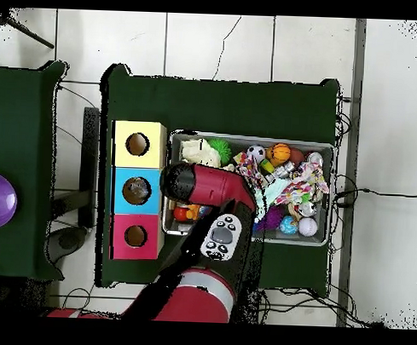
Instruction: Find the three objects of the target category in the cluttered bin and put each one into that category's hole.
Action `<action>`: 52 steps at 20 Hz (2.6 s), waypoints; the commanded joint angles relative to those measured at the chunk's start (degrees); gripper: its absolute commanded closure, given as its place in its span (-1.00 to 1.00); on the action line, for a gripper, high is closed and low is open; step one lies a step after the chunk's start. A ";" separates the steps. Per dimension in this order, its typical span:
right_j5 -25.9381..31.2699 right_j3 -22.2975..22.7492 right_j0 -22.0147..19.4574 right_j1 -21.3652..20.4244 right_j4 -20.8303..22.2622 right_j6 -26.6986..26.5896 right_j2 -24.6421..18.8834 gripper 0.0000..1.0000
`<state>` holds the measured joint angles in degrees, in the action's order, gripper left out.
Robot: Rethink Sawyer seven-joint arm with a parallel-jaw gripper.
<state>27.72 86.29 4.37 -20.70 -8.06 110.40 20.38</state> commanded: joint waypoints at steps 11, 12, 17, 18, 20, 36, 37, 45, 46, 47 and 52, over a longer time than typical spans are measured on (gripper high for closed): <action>-1.29 -1.98 -7.41 1.89 -1.04 6.92 -6.39 -1.00; -1.17 -1.77 -7.22 1.65 -0.97 7.19 -6.08 -1.00; 3.93 1.23 -8.59 -4.09 -0.39 4.41 -6.52 -1.00; 4.76 1.62 -8.96 -4.97 -0.38 3.88 -6.78 -1.00; 5.00 3.04 -10.53 -7.17 -0.56 2.19 -8.65 -1.00; 9.76 10.09 -18.63 -15.22 3.68 -4.52 -17.56 -1.00; 11.78 8.44 -17.54 -14.88 5.05 -4.15 -15.67 -1.00; 12.37 4.97 -15.08 -9.14 10.08 2.19 -9.30 -1.00; 11.95 4.82 -14.60 -8.26 10.38 3.83 -8.45 -1.00; 11.79 4.64 -14.22 -7.40 10.40 5.30 -7.64 -1.00; 10.85 2.12 -13.08 -2.59 9.62 10.38 -4.19 -1.00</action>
<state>34.79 90.28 -9.08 -29.84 -0.51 110.40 14.45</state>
